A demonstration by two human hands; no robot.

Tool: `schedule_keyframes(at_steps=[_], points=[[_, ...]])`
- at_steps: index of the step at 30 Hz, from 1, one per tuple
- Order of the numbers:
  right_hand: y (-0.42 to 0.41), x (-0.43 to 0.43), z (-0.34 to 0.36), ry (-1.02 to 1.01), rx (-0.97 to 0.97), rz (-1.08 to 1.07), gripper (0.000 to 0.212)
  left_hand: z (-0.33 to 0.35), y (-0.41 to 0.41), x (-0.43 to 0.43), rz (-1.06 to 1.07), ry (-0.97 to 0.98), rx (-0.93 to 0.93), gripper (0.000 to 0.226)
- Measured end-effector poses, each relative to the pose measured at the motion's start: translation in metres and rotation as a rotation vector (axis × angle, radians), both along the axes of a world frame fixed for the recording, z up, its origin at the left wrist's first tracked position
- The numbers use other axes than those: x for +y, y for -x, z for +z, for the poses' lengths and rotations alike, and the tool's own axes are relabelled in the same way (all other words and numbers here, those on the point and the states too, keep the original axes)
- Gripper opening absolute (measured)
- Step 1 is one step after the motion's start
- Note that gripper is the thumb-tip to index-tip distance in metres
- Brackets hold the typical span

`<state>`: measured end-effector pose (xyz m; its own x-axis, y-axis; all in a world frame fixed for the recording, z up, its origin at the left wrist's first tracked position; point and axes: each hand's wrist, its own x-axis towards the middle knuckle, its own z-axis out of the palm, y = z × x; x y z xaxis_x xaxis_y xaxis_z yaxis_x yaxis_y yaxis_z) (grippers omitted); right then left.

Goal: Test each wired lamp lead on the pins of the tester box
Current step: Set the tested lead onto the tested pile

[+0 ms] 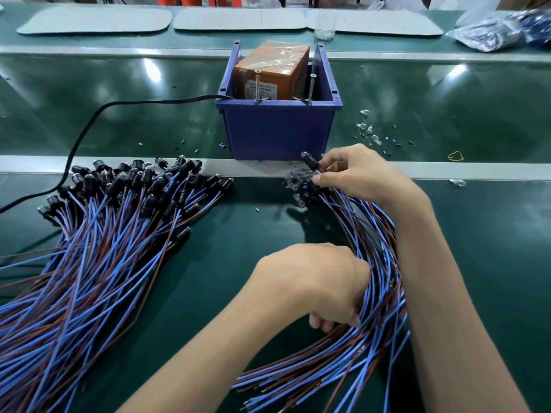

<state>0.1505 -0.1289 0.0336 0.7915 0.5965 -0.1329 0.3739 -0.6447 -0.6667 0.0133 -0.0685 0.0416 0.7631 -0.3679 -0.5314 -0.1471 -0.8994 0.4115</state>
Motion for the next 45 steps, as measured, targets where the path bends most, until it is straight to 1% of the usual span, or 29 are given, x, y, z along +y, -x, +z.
schedule_keyframes(at_steps=[5,11,14,16,19,20,22,23,25,28,31,36,40,43,45], points=[[-0.001,-0.002,0.003,0.026,-0.023,-0.035,0.015,0.002,-0.002,-0.002,-0.011,0.014,-0.018,0.029],[0.001,-0.002,0.003,0.083,-0.026,-0.043,0.023,0.002,-0.003,-0.004,-0.037,0.012,-0.022,0.034],[0.001,-0.003,0.0,0.121,-0.034,-0.056,0.027,0.008,-0.006,0.015,0.021,-0.004,-0.024,0.032],[0.0,-0.004,0.0,0.135,-0.041,-0.059,0.032,0.011,-0.009,0.038,0.145,-0.074,-0.107,0.031],[-0.002,-0.006,0.0,0.122,-0.033,-0.069,0.035,0.009,-0.015,0.082,0.468,-0.301,-0.293,0.037],[-0.002,-0.006,0.0,0.104,-0.026,-0.077,0.035,0.007,-0.015,0.096,0.596,-0.338,-0.314,0.039],[-0.003,-0.006,0.0,0.078,-0.022,-0.088,0.034,0.003,-0.014,0.119,0.823,-0.352,-0.332,0.041],[-0.003,-0.006,0.0,0.072,-0.026,-0.091,0.033,0.001,-0.013,0.128,0.899,-0.362,-0.339,0.041],[-0.004,-0.005,0.0,0.069,-0.036,-0.093,0.029,-0.002,-0.011,0.14,0.983,-0.384,-0.33,0.038],[-0.004,-0.003,0.0,0.086,-0.041,-0.084,0.022,-0.007,-0.011,0.145,1.023,-0.39,-0.314,0.031],[-0.004,-0.003,-0.001,0.071,-0.042,-0.079,0.02,-0.009,-0.012,0.144,1.032,-0.389,-0.361,0.022],[-0.003,0.0,-0.001,0.059,-0.06,-0.064,0.018,-0.01,-0.013,0.145,1.058,-0.383,-0.438,0.017],[-0.002,0.0,0.001,0.062,-0.054,-0.05,0.019,-0.011,-0.011,0.142,1.039,-0.379,-0.366,0.01],[-0.001,0.0,0.003,0.073,-0.055,-0.041,0.021,-0.011,-0.011,0.141,1.017,-0.39,-0.35,0.005],[0.0,0.001,0.003,0.067,-0.049,-0.036,0.02,-0.01,-0.012,0.137,0.989,-0.403,-0.357,0.008]])
